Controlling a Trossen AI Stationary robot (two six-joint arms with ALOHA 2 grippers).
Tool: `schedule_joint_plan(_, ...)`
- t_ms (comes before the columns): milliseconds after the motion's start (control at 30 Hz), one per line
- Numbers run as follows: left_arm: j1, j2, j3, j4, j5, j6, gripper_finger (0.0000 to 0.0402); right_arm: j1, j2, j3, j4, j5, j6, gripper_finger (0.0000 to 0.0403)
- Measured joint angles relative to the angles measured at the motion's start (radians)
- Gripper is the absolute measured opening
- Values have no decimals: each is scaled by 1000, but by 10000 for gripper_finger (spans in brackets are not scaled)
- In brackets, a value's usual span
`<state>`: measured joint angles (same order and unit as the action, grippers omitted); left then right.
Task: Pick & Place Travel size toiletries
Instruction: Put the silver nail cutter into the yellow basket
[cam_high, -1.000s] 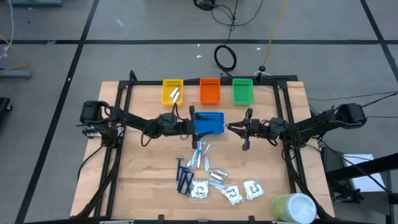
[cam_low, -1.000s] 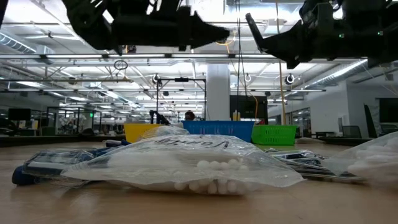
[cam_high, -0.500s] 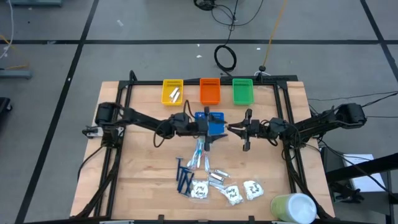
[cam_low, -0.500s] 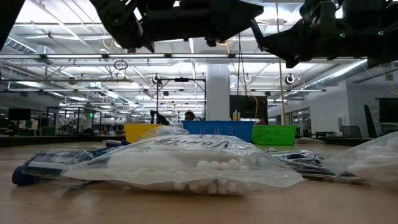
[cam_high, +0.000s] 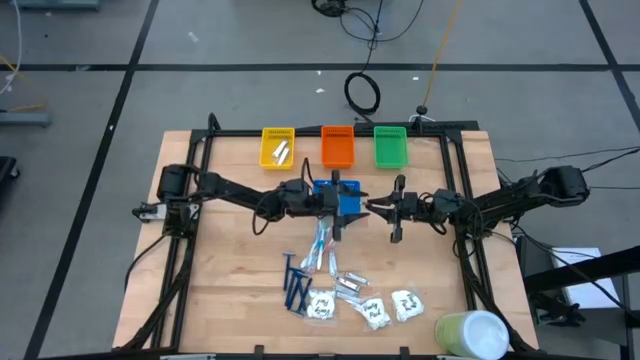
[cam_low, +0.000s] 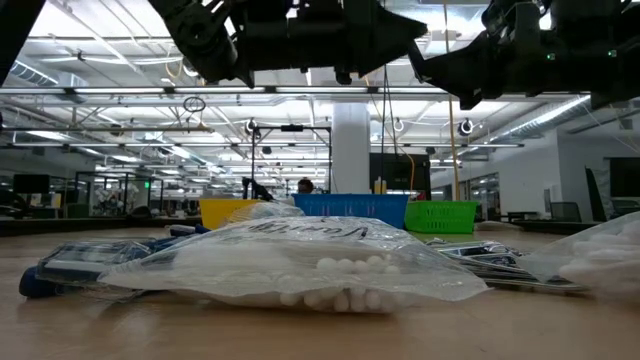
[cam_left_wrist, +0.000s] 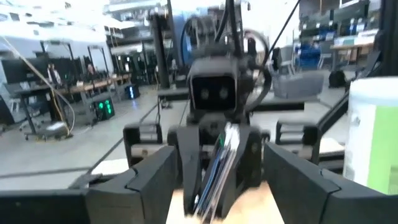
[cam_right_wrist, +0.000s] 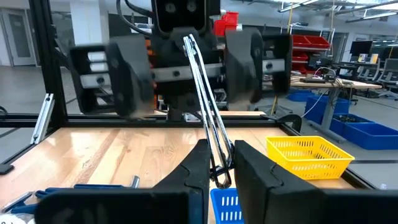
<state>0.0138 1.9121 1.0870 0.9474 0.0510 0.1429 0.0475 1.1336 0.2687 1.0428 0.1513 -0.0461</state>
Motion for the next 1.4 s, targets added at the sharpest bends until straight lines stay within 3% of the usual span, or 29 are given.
schedule_joint_plan(567, 7, 0, 0, -40, -3, 47, 17, 0, 0, 0, 0, 0, 10, 37)
schedule_joint_plan(733, 6, 0, 0, -40, -37, 57, 19, 0, 0, 0, -1, 0, 39, 58)
schedule_joint_plan(933, 7, -15, 0, -62, -53, 28, 8, 0, -1, 1, -53, 3, 60, 146)
schedule_joint_plan(1033, 6, -55, 0, -140, -67, 32, 13, 0, -1, 1, -75, 13, 60, 198)
schedule_joint_plan(1167, -4, -152, 0, -369, -202, 50, 14, 0, -28, 1, -145, 81, 68, 249)
schedule_joint_plan(1400, -5, -388, 0, -914, -516, -30, 11, 0, -151, 1, -337, 193, 86, 267)
